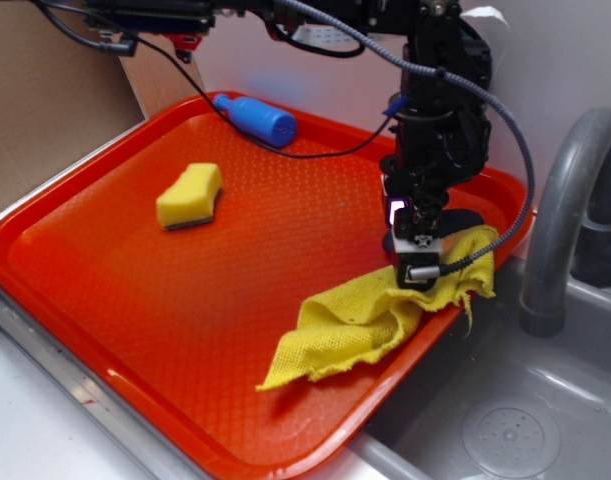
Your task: Grab the plastic pickle.
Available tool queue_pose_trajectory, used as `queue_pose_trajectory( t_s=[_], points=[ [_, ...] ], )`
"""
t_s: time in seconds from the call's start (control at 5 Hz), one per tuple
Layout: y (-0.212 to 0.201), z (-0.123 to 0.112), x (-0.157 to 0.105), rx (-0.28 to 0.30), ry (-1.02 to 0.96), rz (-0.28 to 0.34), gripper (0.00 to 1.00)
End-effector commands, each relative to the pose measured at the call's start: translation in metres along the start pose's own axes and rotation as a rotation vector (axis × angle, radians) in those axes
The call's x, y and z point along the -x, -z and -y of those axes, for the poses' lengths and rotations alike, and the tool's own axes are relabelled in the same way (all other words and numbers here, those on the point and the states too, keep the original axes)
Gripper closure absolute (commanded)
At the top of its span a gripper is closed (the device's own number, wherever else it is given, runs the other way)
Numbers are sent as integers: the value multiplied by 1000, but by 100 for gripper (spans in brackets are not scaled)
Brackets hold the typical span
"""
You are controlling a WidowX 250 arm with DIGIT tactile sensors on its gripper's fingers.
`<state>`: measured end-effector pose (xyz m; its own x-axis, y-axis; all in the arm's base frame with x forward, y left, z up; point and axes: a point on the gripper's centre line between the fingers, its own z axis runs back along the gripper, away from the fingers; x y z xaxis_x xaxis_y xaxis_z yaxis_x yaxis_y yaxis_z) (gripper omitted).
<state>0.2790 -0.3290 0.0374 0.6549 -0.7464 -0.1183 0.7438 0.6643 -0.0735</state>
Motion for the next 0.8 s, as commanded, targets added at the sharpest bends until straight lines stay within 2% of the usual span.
queue_pose_trajectory(
  t_s=[0.0, 0.2, 0.4, 0.6],
  points=[
    [-34, 15, 3, -71, -43, 58, 100],
    [-40, 13, 10, -111, -152, 9, 100],
    [-68, 17, 35, -96, -293, 36, 100],
    [-97, 11, 79, -58, -473, 84, 100]
  ],
)
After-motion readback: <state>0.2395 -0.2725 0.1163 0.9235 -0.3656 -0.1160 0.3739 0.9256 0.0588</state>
